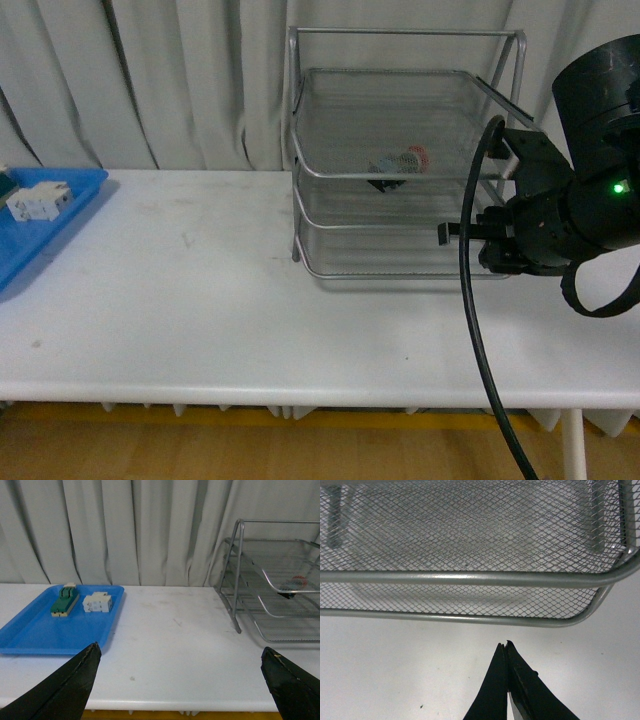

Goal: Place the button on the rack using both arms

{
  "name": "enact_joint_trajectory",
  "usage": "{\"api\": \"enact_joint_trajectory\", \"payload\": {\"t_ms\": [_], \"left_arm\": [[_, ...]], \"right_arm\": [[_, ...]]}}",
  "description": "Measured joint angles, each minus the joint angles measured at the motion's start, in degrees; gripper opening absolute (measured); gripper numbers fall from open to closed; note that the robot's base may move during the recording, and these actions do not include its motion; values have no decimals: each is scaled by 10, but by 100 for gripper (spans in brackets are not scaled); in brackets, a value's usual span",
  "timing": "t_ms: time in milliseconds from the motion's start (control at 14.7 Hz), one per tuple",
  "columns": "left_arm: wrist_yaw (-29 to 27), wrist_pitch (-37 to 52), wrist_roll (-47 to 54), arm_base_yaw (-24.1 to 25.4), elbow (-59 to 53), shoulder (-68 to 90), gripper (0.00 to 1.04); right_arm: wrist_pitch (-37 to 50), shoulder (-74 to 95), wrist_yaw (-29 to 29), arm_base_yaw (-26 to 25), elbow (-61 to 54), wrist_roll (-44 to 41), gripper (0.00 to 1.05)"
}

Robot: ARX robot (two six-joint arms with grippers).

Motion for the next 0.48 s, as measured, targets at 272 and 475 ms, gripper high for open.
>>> {"api": "enact_joint_trajectory", "payload": {"t_ms": [272, 475], "left_arm": [[0, 0, 0, 0, 0, 0, 98], [0, 0, 0, 0, 0, 0, 98]], "right_arm": [[103, -180, -82, 0, -179, 26, 2], [141, -360, -155, -84, -329, 45, 2]]}}
